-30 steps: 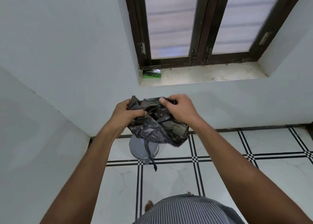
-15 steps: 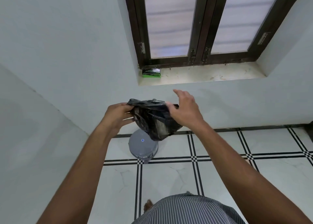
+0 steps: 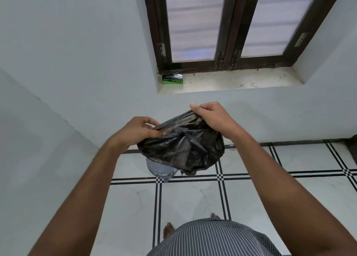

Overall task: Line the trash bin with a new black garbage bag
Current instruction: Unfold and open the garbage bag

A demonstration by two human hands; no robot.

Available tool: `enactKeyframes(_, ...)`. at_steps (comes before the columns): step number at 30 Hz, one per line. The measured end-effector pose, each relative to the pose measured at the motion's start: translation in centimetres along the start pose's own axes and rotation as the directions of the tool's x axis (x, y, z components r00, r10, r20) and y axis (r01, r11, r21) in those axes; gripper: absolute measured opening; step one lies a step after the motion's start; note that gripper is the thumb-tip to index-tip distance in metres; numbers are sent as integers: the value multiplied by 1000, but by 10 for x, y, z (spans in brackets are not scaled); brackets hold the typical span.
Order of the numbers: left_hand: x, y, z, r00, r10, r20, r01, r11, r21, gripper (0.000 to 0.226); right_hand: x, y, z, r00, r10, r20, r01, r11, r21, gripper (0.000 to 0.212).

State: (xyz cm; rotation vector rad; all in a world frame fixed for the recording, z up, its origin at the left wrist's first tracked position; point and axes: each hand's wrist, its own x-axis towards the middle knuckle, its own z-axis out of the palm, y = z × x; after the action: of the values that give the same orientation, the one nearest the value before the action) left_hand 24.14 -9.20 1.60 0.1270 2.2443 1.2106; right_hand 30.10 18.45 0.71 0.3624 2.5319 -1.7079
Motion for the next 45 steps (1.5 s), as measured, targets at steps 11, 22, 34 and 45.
enactKeyframes(11,-1,-4,-14,985,-161,-54,120,882,-456,21,-3,12,-8,970,-74,-232,-5,946,-325,58)
enactKeyframes(22,-12,37,24,997,-34,-71,2,910,-414,23,-16,-14,27,991,-136,6,136,985,-102,39)
enactKeyframes(34,-11,21,1,994,-44,-97,5,929,-370,84,-11,1,16,991,132,13,-132,968,213,46)
enactKeyframes(45,-20,8,-37,998,-59,-26,52,975,-216,47,-12,21,-23,964,31,-262,-125,929,-348,64)
